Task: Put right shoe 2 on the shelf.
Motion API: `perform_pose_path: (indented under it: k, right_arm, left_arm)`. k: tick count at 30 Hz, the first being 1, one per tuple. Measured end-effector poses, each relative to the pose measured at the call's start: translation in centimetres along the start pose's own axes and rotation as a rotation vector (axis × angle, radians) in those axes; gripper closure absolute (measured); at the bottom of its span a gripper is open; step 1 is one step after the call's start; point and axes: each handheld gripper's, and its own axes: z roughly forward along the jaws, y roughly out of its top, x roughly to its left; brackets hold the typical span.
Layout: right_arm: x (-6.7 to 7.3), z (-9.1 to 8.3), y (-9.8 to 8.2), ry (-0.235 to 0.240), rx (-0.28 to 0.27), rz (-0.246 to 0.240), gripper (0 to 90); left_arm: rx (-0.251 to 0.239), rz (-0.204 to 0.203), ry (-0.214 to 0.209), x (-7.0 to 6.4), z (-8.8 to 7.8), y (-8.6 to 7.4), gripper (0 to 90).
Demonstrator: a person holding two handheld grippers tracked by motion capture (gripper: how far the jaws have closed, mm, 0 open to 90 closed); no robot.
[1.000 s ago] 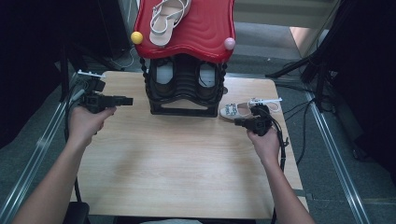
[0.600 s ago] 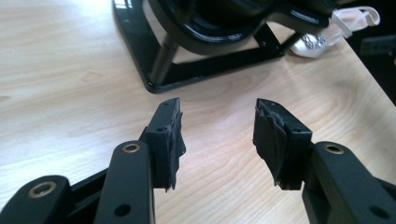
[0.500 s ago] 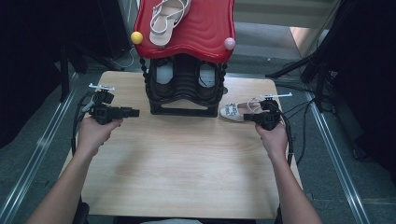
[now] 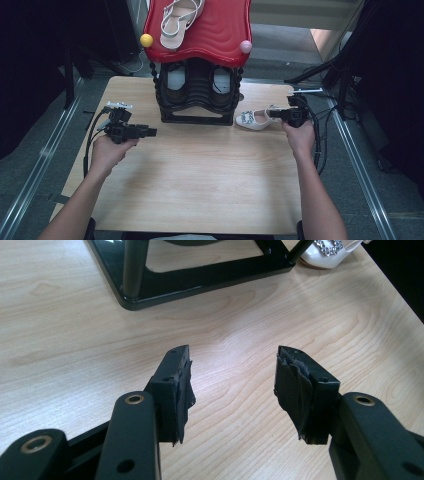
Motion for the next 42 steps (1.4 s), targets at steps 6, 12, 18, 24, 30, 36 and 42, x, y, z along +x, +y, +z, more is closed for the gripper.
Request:
perform_pose_path:
  k: [6, 12, 18, 24, 30, 36, 42]
  right_arm:
    - [-1.1, 0.2, 1.0, -0.041, 0.001, 0.029, 90.0]
    - [-2.3, 0.6, 1.8, -0.084, 0.008, 0.054, 90.0]
    - [-3.5, 2.4, 1.6, -0.131, 0.064, 0.065, 90.0]
    - [-3.1, 3.5, 1.2, -0.15, 0.136, 0.006, 90.0]
    - [-2.7, 4.0, 0.5, -0.136, 0.212, -0.011, 90.0]
    - [-1.8, 4.1, 0.2, -0.095, 0.235, -0.015, 90.0]
    - [-0.3, 4.4, 0.1, -0.108, 0.273, -0.038, 90.0]
  left_arm:
    - [-0.001, 0.03, -0.004, -0.4, 0.3, -0.1, 48.3]
    - [0.022, 0.052, -0.002, -0.7, 0.8, -0.2, 48.2]
    - [0.028, 0.052, 0.0, -0.6, 1.0, -0.5, 48.0]
    - [0.033, 0.052, 0.002, -0.6, 1.3, -0.6, 47.6]
    - [0.033, 0.052, 0.001, -0.6, 1.3, -0.6, 47.3]
    - [0.039, 0.054, 0.001, -0.6, 1.4, -0.6, 47.0]
    - [0.036, 0.051, 0.002, -0.5, 1.4, -0.6, 46.9]
